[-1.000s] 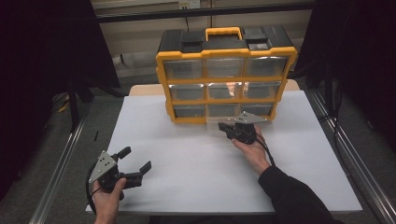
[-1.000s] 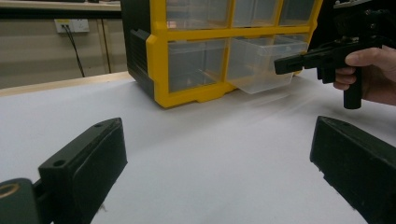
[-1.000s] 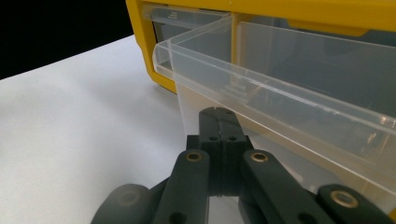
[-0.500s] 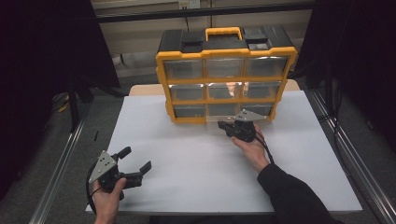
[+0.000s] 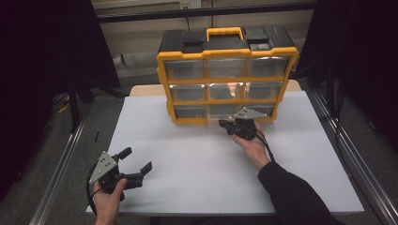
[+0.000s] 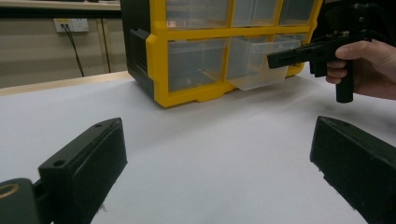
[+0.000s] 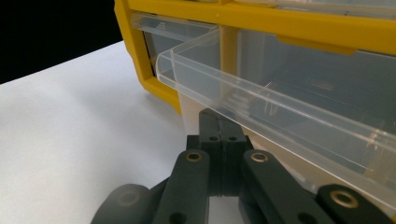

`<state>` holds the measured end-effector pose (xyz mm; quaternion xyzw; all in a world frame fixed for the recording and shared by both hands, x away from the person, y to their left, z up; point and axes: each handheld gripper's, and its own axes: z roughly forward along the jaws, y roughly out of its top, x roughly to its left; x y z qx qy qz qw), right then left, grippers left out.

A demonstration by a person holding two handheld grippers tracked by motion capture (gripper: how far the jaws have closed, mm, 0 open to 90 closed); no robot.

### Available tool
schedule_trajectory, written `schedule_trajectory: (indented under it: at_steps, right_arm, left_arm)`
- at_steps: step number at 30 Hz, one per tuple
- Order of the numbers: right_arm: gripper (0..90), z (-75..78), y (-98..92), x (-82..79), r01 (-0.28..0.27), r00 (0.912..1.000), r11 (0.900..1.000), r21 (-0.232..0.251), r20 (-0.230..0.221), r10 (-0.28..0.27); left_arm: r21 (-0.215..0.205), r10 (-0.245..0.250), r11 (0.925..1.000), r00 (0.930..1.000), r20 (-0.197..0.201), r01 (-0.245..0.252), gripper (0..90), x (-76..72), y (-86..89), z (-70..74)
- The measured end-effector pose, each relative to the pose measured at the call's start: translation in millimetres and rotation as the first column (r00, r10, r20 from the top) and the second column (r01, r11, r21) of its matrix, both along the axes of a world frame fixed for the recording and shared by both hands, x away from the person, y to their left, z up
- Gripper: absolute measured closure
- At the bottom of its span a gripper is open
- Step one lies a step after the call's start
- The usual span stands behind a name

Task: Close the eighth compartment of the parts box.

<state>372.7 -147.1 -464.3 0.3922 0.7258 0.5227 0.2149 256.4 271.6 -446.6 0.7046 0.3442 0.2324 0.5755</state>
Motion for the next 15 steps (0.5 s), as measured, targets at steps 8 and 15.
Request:
schedule_trajectory:
  at_steps: [8,15]
  right_arm:
    - [90.0,0.0,0.8,2.8,0.005,1.0,1.0,0.004,-0.003,-0.005]
    - [90.0,-1.1,0.3,5.4,0.013,0.9999,1.0,0.007,0.002,-0.013]
  left_arm:
    - [0.001,0.002,1.0,1.0,-0.001,-0.002,3.5,-0.1,0.0,-0.1]
    - [0.0,0.0,1.0,1.0,0.001,0.0,3.5,0.0,0.1,-0.1]
